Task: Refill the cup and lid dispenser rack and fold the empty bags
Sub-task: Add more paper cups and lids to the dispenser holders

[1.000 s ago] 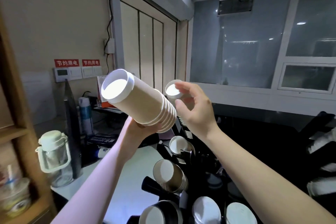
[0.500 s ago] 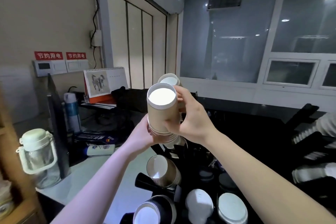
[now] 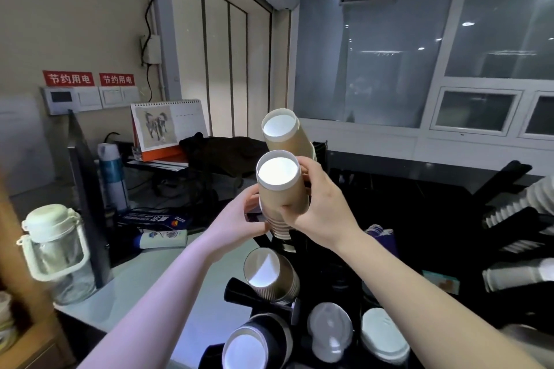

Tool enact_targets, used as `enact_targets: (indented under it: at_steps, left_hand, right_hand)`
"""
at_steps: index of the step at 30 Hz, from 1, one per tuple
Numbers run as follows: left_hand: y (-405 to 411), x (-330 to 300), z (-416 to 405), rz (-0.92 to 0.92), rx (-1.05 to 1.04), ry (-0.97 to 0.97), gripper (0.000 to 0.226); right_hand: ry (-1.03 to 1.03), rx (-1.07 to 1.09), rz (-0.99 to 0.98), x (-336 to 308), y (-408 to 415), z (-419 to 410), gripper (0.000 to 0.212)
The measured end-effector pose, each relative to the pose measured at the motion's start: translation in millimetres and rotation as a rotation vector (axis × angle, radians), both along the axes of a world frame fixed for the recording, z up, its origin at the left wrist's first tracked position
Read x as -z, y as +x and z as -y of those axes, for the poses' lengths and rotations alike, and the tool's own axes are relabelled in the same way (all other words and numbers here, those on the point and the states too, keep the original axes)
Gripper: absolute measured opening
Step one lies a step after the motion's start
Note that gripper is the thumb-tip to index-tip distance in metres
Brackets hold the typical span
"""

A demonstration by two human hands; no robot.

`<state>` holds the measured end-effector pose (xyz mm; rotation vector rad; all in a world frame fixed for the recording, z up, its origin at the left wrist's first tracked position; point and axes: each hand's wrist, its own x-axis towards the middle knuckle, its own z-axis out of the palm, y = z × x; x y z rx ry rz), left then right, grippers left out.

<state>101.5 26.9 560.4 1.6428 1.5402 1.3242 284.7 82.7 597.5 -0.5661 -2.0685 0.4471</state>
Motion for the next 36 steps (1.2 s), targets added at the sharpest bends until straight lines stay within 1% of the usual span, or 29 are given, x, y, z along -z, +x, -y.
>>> enact_targets:
  at_steps: [3,5,8,10,13,16,18,20,22,25,27,28,32,34,36]
  left_hand:
    - [-1,2,1,0.023,-0.027,-0.018,0.066]
    - [-1,3,0,0.022,-0.032,-0.028,0.067]
    - [-1,7,-3,0.015,-0.046,-0.029,0.064]
    - [-1,9,-3,0.016,-0.059,-0.03,0.065]
    - [0,10,-3,0.021,-0.075,-0.037,0.07]
    - [0,9,-1,0.032,-0.084,-0.026,0.071]
    - [1,6,0,0.039,-0.09,-0.003,0.07]
    - [-1,3,2,0.074,-0.101,0.033,0.068]
    - [-3,-1,3,0.114,-0.119,0.081,0.065]
    - [-7,-11,0,0.159,-0.15,0.186,0.058]
    - [-5,-21,-7,0.177,-0.184,0.242,0.063]
    - [-3,-27,-13,0.174,-0.199,0.255,0.068]
    - [9,-51,-43,0.079,-0.193,0.25,0.089]
    - [16,-60,-58,0.022,-0.181,0.245,0.091]
    - [19,-64,-70,0.027,-0.163,0.25,0.09]
  right_hand:
    - [-0.03,0.017,-0.039,2,-6,-5,0.077]
    - [-0.026,0.036,-0.026,6,-10,-8,0.076]
    - [-0.031,0.059,0.134,21,-14,-14,0.071]
    - [-0.035,0.118,0.256,32,-16,-17,0.067]
    - [-0.056,0.245,0.306,38,-22,-17,0.061]
    - [-0.026,0.346,0.425,32,-27,-17,0.06]
    - [-0.043,0.389,0.482,26,-27,-17,0.059]
    - [-0.111,0.383,0.528,20,-22,-13,0.058]
    - [-0.187,0.334,0.475,12,-14,-9,0.058]
    - [-0.11,0.35,0.268,-4,0,-12,0.044]
    - [-0.074,0.363,0.153,-14,7,-21,0.035]
    - [-0.075,0.37,0.127,-18,8,-25,0.032]
    - [-0.093,0.409,0.15,-20,6,-45,0.033]
    - [-0.114,0.414,0.147,-19,3,-54,0.036]
    - [-0.128,0.4,0.134,-20,-1,-59,0.04]
